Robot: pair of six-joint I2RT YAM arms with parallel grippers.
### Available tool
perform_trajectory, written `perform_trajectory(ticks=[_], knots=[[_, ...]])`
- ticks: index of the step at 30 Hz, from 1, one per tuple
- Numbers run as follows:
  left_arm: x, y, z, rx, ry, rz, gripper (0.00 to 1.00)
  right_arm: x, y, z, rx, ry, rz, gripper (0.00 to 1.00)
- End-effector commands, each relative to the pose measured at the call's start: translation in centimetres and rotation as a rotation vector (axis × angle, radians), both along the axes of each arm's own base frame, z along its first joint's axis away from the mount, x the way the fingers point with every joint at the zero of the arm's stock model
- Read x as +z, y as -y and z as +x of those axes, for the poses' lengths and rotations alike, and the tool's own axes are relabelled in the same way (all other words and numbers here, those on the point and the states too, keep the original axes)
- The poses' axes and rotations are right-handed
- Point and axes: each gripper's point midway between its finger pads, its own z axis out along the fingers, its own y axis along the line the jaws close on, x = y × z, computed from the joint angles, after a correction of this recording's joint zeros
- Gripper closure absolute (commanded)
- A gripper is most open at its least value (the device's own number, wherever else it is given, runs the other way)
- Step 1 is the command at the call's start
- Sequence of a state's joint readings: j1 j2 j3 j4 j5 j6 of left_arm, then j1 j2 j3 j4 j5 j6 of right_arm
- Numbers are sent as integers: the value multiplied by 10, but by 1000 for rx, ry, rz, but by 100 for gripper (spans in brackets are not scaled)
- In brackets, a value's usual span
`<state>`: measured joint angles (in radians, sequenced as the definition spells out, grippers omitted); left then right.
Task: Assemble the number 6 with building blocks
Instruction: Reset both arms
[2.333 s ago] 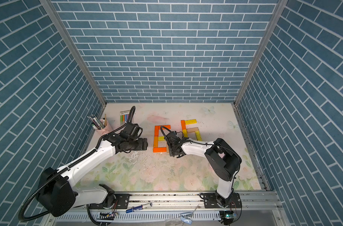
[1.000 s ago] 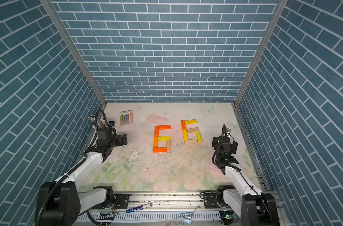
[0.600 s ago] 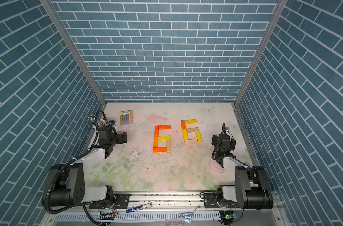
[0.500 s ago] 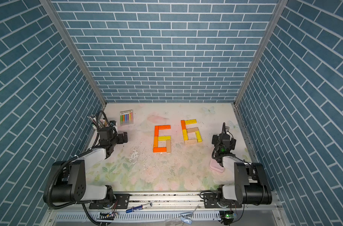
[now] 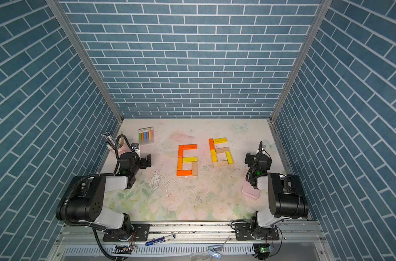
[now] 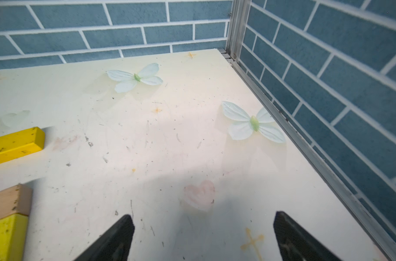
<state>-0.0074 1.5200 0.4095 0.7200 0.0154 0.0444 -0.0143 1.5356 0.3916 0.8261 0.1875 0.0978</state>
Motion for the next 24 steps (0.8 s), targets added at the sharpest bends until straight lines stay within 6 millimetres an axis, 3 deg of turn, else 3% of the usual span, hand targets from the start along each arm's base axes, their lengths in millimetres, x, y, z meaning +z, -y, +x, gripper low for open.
perform_trajectory(ticks=[1, 24], knots=[[20, -2, 9, 9, 94, 28, 1, 6, -2, 4, 28, 27, -12, 3], [19, 0, 9, -6, 92, 29, 1, 8, -2, 3, 25, 38, -17, 1]])
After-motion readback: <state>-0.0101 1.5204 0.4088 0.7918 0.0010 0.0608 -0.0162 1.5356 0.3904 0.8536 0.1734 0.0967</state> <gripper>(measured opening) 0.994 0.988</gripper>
